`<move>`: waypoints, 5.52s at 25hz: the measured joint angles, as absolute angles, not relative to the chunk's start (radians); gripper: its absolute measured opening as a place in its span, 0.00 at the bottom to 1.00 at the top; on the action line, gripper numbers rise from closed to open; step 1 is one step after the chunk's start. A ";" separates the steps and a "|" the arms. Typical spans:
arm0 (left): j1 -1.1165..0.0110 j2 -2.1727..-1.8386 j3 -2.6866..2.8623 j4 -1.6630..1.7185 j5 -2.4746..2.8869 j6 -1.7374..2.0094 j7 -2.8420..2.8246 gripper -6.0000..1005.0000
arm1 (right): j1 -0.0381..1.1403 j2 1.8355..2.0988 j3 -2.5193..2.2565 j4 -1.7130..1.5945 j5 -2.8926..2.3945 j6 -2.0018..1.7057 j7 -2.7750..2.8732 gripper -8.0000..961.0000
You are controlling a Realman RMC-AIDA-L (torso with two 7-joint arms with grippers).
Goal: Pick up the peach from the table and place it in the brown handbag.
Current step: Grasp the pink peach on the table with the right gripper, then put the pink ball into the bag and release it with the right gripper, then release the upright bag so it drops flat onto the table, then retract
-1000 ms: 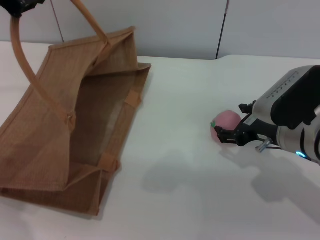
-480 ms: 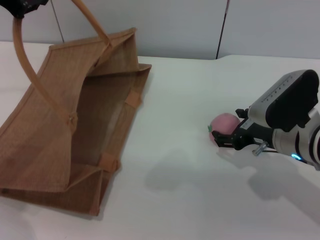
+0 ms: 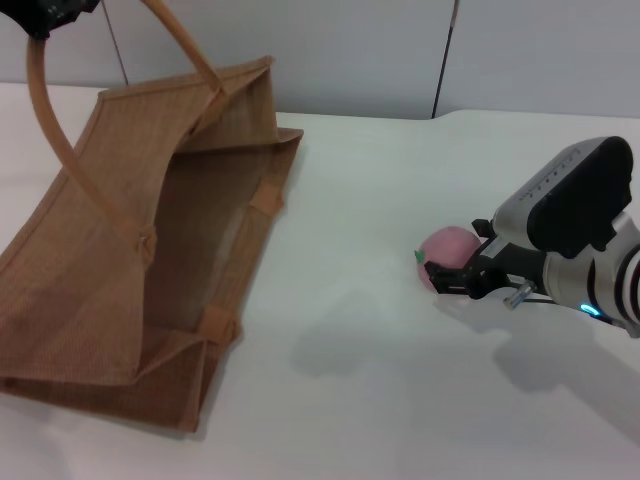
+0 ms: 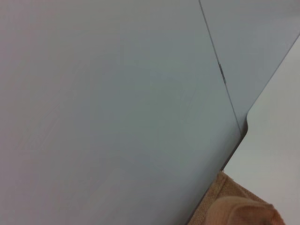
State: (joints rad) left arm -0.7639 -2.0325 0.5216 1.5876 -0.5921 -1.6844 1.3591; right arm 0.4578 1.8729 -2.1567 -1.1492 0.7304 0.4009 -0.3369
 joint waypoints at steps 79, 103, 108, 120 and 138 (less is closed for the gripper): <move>-0.857 -2.037 0.614 1.664 -0.698 -1.679 1.328 0.13 | 0.831 2.022 -2.155 -0.956 1.086 0.367 -0.787 0.58; -0.861 -2.039 0.664 1.677 -0.732 -1.664 1.296 0.14 | 0.893 2.039 -2.299 -0.856 1.116 0.173 -0.785 0.66; -0.856 -2.039 0.664 1.676 -0.732 -1.661 1.296 0.14 | 0.891 2.039 -2.310 -0.856 1.118 0.163 -0.781 0.81; -0.798 -2.036 0.654 1.673 -0.724 -1.637 1.303 0.15 | 0.887 2.030 -2.310 -0.894 1.113 0.254 -0.772 0.93; -0.693 -2.035 0.592 1.647 -0.789 -1.545 1.307 0.16 | 0.636 2.020 -1.755 -1.125 0.706 0.491 -0.769 0.93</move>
State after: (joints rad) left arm -0.6926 -2.0353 0.5919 1.6472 -0.7886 -1.5452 1.3072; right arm 0.6355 2.0197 -1.7552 -1.1247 0.7057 0.4909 -0.7686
